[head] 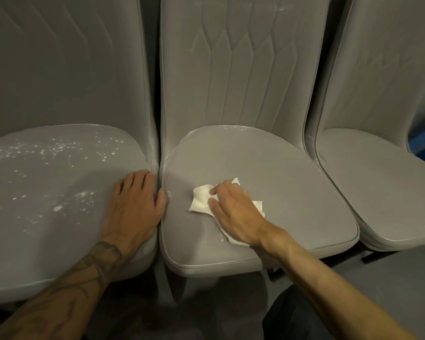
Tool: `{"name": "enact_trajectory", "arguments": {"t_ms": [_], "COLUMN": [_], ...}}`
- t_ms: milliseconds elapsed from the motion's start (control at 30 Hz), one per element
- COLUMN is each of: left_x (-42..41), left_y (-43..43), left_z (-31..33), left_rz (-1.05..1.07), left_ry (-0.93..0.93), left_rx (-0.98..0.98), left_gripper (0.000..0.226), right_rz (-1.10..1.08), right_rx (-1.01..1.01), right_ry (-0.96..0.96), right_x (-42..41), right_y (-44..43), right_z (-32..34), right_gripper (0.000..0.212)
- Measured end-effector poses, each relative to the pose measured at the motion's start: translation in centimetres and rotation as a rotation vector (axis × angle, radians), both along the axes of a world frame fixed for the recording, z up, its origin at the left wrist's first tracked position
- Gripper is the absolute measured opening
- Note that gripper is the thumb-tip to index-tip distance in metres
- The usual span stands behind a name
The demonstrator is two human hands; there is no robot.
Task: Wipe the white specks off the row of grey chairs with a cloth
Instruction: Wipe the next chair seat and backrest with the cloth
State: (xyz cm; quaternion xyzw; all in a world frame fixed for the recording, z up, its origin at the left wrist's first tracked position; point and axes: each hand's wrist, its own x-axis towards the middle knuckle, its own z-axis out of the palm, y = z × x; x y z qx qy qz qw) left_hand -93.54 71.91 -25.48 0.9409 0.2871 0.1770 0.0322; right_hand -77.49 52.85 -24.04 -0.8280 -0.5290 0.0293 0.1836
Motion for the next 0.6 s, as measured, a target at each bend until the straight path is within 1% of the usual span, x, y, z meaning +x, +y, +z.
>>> {"name": "enact_trajectory", "arguments": {"t_ms": [67, 100, 167, 233, 267, 300, 367, 467, 533, 600], "left_x": [-0.1, -0.1, -0.1, 0.0, 0.0, 0.0, 0.0, -0.1, -0.1, 0.0], "left_y": [0.1, 0.1, 0.1, 0.1, 0.2, 0.2, 0.3, 0.2, 0.2, 0.1], "left_z": [-0.1, -0.1, -0.2, -0.4, -0.4, -0.5, -0.5, -0.6, -0.5, -0.4], "left_rz": [-0.006, -0.009, -0.006, -0.002, -0.002, -0.005, -0.01, -0.011, -0.005, 0.001], "left_ry": [-0.005, -0.006, -0.005, -0.004, -0.008, -0.013, -0.025, -0.03, -0.032, -0.023], "left_rx": [0.008, 0.013, 0.019, 0.025, 0.03, 0.035, 0.039, 0.019, 0.012, 0.02], "left_gripper": [0.042, 0.042, 0.042, 0.04, 0.038, 0.037, 0.036, 0.036, 0.037, 0.037], "right_rz": [0.02, -0.03, -0.211, -0.379, -0.412, -0.4, -0.301, -0.135, -0.203, -0.384], "right_rx": [-0.028, -0.047, -0.068, -0.023, 0.016, 0.059, 0.122, 0.107, 0.061, 0.053], "right_ry": [-0.009, -0.02, -0.006, 0.0, -0.019, -0.035, -0.062, -0.075, -0.067, -0.086], "right_x": [0.7, 1.7, 3.4, 3.2, 1.9, 0.1, -3.7, -5.9, -4.1, -2.4], "right_y": [-0.7, -1.3, -3.0, -4.2, -4.2, -3.8, -2.5, -2.0, -3.0, -4.4], "right_z": [0.7, 1.0, 1.7, 1.7, 1.6, 1.3, 0.7, 0.7, 1.2, 1.7], "right_gripper": [0.035, 0.034, 0.034, 0.032, 0.03, 0.027, 0.022, 0.024, 0.027, 0.028]}}
